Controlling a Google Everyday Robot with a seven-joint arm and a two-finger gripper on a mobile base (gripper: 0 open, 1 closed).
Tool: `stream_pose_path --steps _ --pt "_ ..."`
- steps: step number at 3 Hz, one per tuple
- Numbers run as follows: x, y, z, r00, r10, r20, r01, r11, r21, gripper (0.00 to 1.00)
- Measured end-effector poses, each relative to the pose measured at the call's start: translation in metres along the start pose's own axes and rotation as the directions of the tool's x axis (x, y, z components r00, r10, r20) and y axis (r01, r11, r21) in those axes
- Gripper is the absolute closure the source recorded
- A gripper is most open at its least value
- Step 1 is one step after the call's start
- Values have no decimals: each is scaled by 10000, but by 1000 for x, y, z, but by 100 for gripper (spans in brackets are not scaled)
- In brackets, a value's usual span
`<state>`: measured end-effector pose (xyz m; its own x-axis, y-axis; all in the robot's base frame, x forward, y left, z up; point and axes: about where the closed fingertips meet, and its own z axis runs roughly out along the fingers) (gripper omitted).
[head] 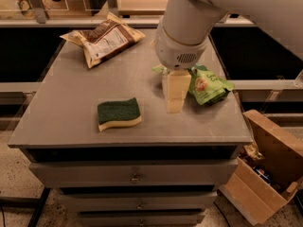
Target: Move sponge near brown chip bag
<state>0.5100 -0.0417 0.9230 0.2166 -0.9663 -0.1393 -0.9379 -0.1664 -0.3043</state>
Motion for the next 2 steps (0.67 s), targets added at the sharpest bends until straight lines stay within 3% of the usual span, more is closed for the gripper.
stream_pose_path --steps 1,2 --pt "-44 11 31 9948 -1018 -64 1012 9927 -664 0" --pt "-76 22 65 9865 -1603 -334 1542 9781 -1401 0"
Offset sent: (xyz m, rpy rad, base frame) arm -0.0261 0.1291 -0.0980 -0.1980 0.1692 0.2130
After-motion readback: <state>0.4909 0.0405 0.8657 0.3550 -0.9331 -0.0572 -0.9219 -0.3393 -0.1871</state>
